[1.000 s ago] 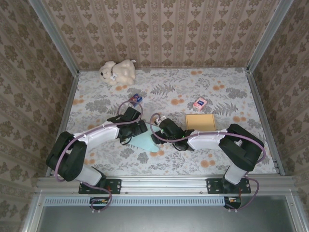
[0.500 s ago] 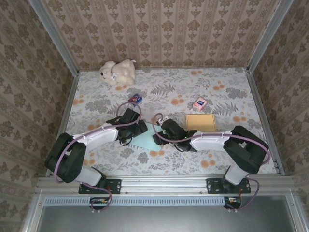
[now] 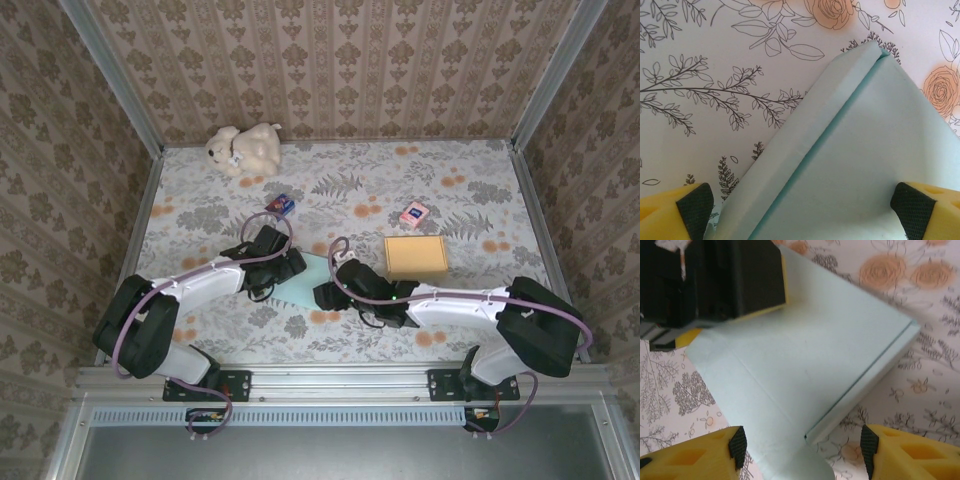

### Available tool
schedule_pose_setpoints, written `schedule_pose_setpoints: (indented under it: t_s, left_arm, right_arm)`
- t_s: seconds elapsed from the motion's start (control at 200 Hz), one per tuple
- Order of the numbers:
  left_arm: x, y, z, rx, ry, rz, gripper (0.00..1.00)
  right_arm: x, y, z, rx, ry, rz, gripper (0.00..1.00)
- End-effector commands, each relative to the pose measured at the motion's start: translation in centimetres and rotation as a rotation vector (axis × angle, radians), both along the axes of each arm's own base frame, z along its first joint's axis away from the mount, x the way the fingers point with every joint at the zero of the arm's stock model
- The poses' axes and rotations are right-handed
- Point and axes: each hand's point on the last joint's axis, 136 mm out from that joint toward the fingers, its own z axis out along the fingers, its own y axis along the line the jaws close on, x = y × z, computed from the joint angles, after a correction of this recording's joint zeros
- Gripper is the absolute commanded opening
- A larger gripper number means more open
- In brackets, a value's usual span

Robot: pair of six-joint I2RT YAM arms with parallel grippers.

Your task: Fold the paper box

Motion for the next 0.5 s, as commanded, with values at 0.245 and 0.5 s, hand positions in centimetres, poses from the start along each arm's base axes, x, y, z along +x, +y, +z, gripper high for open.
schedule_pose_setpoints:
  t_s: [0.245,0.5]
  left_arm:
    - [-3.5,2.2,-3.5,0.070,0.142,0.045,0.95]
    - [-3.8,2.4,-3.6,0.073,0.143,0.056,0.92]
  right_arm:
    - [-2.5,1.6,-0.5,0.113,0.076,-0.031,0.61]
    - [-2.7,1.8,-1.4,0.095,0.078,-0.038,0.61]
